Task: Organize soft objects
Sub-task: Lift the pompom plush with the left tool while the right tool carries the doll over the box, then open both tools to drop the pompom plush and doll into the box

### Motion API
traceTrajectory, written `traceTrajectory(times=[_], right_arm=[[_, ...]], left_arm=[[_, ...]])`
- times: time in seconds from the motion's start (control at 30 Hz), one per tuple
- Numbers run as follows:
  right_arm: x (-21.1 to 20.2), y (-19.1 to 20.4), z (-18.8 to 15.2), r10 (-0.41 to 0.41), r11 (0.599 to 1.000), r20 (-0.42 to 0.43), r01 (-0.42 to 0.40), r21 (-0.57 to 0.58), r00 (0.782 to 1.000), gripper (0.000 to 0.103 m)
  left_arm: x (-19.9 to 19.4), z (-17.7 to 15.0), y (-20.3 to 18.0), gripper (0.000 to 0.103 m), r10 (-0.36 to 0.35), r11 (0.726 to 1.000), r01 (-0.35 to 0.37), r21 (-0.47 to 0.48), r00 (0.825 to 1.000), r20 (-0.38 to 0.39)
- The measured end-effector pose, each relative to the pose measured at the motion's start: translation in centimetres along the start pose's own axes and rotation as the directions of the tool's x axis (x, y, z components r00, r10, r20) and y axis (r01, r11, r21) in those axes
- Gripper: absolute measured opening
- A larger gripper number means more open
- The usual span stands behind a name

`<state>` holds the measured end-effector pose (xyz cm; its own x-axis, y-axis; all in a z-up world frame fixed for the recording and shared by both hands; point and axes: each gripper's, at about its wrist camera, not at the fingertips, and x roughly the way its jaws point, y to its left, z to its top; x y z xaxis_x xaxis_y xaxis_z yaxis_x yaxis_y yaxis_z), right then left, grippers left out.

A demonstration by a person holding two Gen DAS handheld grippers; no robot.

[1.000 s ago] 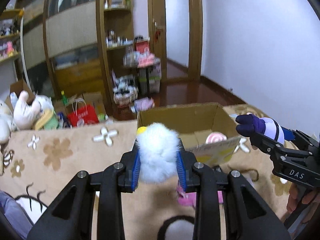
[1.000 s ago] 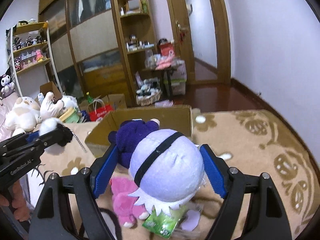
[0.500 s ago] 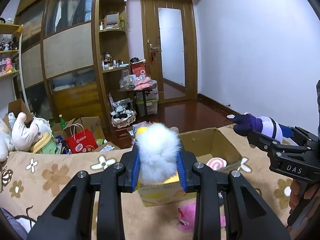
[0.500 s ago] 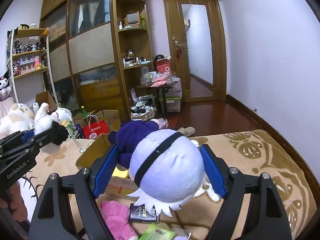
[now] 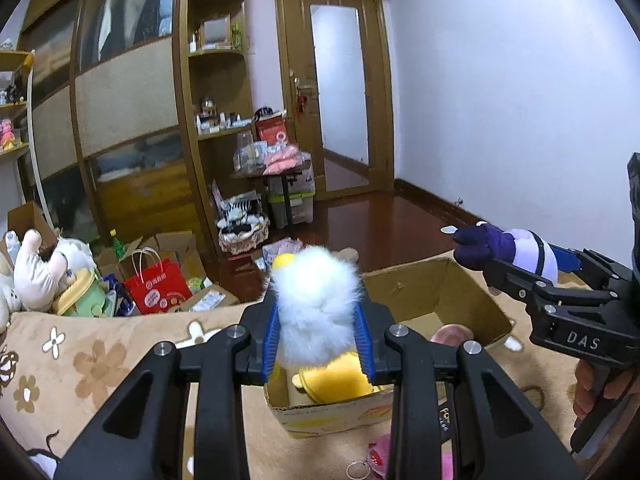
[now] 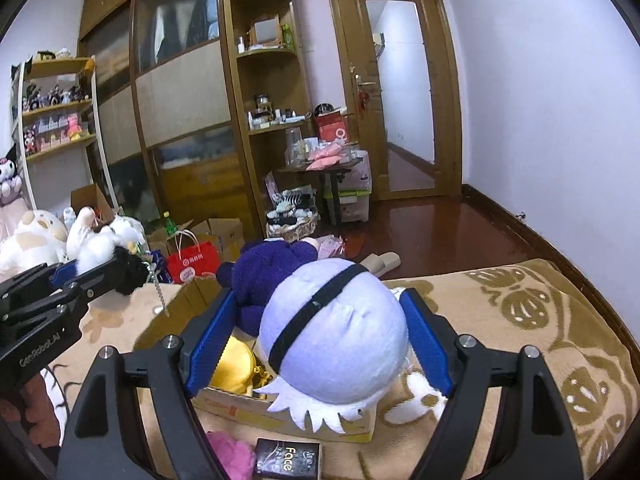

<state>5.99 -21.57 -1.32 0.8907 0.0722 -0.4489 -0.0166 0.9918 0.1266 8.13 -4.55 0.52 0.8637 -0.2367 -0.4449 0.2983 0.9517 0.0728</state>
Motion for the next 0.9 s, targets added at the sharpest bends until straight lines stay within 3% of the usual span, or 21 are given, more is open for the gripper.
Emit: traceTrajectory(times=[0.27, 0.63, 0.77, 0.9], right_arm=[[3.1, 0.0, -1.0, 0.026, 1.000, -0.067, -0.026, 0.003, 0.997, 0.086], [5.3, 0.5, -2.2, 0.038, 0.999, -0.114, -0.041, -0.024, 0.993, 0.087], [5.8, 0.4, -2.4, 0.052, 0.999, -0.131, -0.053, -0.010, 0.990, 0.088], [6.2, 0.2, -2.8, 0.063, 0.998, -0.150, -0.062, 0.012, 0.987, 0.089]], left_arm=[[3.8, -1.5, 0.7, 0.031, -0.022, 0.999, 0.016, -0.050, 0.992, -0.123], [6.3, -3.4, 0.5, 0.036, -0.037, 0.999, 0.028, -0.045, 0.975, -0.218], [6.6, -3.6, 0.2, 0.053, -0.024, 0.999, 0.017, -0.035, 0.974, -0.227], [6.7, -3.8, 0.3, 0.060, -0.027, 0.999, 0.015, -0.050, 0.970, -0.241]])
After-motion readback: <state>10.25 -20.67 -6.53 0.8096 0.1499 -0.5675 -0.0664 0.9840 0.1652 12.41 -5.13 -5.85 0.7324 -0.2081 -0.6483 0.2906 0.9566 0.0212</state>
